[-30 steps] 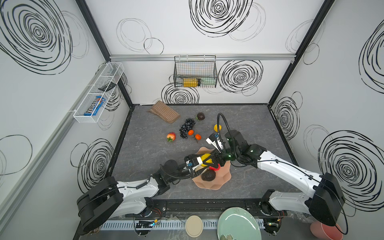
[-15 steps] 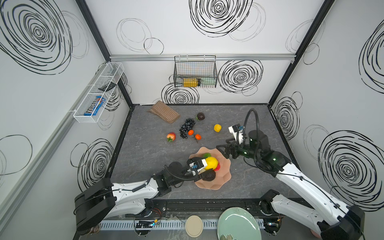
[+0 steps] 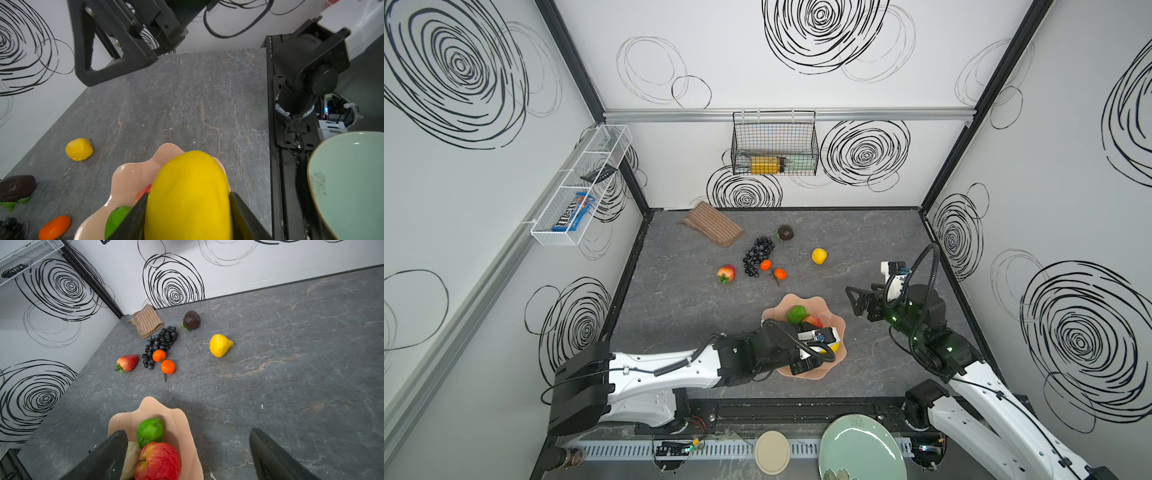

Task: Place and organize the fake fruits in the fruit bowl
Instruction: 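Lower the yellow lemon into the bowl with the left gripper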

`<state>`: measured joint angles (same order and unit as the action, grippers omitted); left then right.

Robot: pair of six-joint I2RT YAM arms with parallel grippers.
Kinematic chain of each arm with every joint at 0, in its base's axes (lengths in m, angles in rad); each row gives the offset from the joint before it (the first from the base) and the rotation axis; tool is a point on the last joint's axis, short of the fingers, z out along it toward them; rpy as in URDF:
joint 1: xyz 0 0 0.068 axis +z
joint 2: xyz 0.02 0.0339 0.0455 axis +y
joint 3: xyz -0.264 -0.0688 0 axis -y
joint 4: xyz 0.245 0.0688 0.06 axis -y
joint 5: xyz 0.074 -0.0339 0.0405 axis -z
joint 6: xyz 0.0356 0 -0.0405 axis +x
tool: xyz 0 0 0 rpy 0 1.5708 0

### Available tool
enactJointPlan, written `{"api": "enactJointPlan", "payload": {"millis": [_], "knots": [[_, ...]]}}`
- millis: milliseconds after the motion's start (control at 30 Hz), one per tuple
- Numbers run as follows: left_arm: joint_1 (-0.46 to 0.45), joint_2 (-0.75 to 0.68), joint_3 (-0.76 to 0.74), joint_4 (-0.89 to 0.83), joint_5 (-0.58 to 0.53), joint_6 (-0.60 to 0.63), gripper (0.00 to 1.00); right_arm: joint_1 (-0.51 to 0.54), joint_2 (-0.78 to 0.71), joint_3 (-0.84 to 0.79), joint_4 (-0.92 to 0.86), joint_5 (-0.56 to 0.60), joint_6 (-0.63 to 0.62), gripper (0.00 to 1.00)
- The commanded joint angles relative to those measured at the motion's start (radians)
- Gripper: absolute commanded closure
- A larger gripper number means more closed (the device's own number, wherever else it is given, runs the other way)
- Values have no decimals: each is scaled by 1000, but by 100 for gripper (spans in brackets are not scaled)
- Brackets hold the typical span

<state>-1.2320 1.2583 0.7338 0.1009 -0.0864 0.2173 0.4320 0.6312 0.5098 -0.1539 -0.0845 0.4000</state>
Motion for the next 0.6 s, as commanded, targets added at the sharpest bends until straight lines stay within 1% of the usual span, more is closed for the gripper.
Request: {"api": "enactJointPlan", "payload": {"millis": [0,333,433,567], "knots": [[-27,71,103,-205,-48,-4,48,-9,-56,-29,60,11,33,4],[-57,299,345,-490,-141,65,48,-25,-154,-70,33,57,45,4],[-58,344,392,-537,-156,71,47,-30,-165,-84,27,53,45,3],[-59,396,444,-591,-150,75,47,-33,-166,-97,29,39,46,3]]}}
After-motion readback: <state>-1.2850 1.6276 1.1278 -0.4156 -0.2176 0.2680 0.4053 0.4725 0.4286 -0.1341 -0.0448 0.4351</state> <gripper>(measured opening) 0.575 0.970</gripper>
